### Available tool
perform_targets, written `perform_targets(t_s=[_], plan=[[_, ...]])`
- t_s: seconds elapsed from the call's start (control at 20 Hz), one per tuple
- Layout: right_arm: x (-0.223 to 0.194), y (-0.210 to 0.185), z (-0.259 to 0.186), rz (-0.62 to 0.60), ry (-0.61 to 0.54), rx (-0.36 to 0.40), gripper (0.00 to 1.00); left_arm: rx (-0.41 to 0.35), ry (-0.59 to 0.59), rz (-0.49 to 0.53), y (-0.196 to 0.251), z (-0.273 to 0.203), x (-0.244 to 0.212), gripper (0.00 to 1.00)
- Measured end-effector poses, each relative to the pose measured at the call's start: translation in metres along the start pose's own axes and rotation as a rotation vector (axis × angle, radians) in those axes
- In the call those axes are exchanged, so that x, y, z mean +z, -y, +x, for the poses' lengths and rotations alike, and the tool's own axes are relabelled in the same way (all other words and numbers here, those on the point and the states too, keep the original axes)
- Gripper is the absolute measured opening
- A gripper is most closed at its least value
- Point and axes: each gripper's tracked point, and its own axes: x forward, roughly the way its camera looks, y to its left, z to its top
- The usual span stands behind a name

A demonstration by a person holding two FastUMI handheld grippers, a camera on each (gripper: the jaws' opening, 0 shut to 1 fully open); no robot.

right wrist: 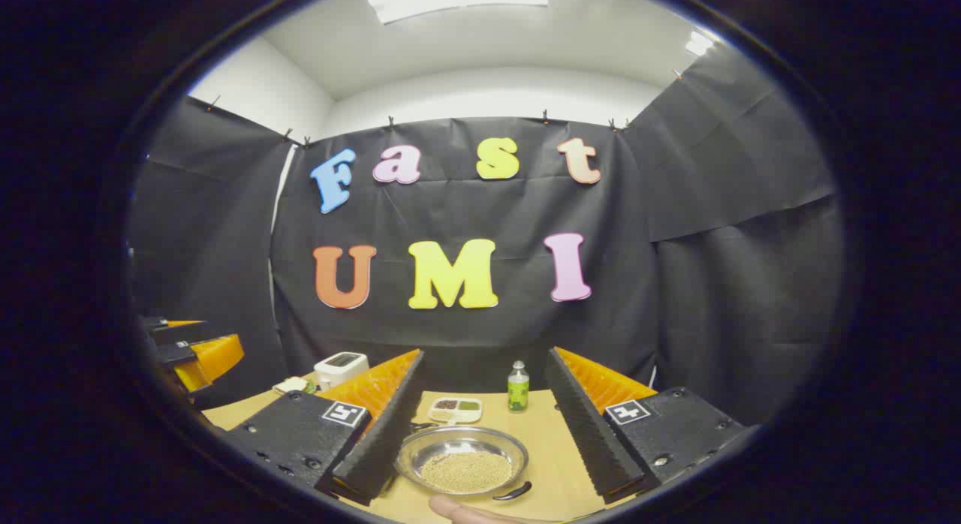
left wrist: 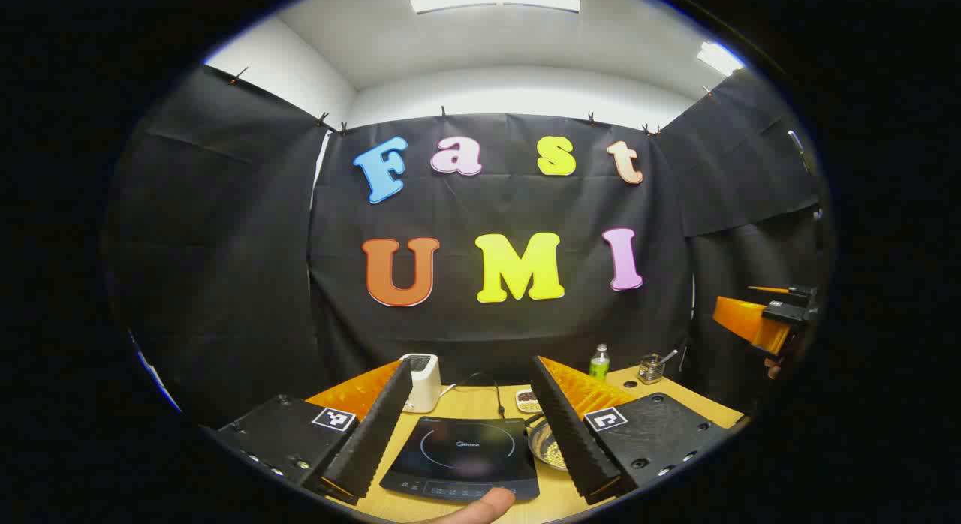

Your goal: First push the handle of the pot to place it horizontally, then grasp the pot with both hands and set it on the induction cooktop.

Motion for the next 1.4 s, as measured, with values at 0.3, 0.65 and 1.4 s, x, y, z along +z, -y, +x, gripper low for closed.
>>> perform_targets(t_s=[0.3,0.65,1.4], plan=[[-0.004,0.021,0.004,0.014,-0.004,-0.030,0.96,0.001,-0.008,0.003,-0.003,0.003,-0.007,0.95],[0.002,0.038,0.008,-0.015,0.021,-0.075,1.00,-0.023,-0.011,-0.011,-0.002,0.002,-0.011,0.94],[-0.031,0.012,0.016,-0.083,-0.026,-0.028,0.96,-0.032,-0.018,-0.028,-0.005,0.000,-0.020,0.95]])
